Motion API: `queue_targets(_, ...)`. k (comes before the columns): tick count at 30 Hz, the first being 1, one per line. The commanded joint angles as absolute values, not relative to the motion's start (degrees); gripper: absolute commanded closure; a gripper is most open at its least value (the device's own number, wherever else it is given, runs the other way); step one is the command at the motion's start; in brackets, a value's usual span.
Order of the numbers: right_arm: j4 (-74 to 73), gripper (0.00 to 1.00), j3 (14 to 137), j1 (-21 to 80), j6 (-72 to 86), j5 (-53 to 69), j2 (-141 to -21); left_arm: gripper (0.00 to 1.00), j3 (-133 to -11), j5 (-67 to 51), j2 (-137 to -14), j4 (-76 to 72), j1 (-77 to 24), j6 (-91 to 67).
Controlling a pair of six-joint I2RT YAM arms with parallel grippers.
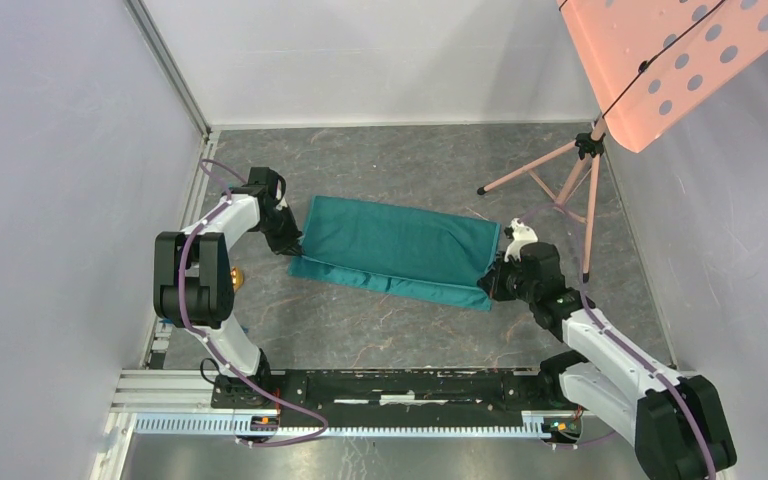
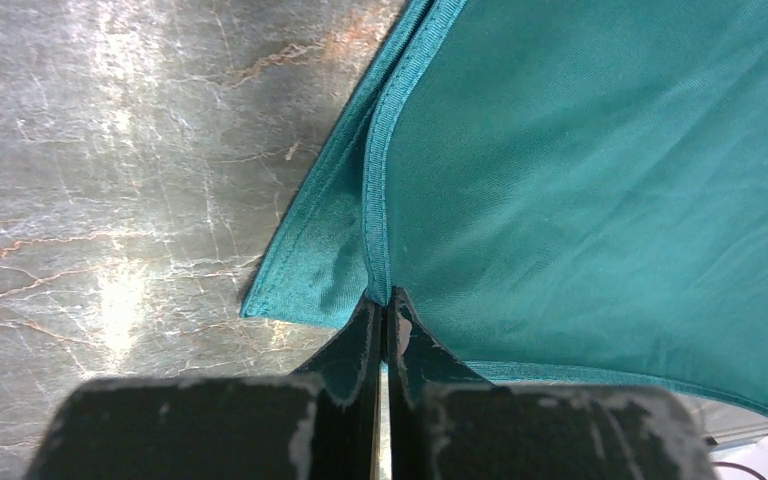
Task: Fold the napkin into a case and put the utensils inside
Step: Fold and flatten the napkin at the center of the board.
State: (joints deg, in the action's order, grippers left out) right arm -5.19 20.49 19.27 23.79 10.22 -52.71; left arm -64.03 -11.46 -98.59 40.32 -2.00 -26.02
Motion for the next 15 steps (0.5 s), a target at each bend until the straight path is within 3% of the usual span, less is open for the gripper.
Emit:
queue_targets(1, -1.6, 1.00, 17.2, 19.4, 26.3, 12.9, -53.0, 0.98, -63.9, -9.6, -98.8, 40.5, -1.9, -22.9)
queue_targets(15, -6.1, 1.00, 20.1, 20.0, 25.9, 13.9, -50.0, 0.96, -64.6, -8.7, -96.0, 41.8, -1.9, -22.2)
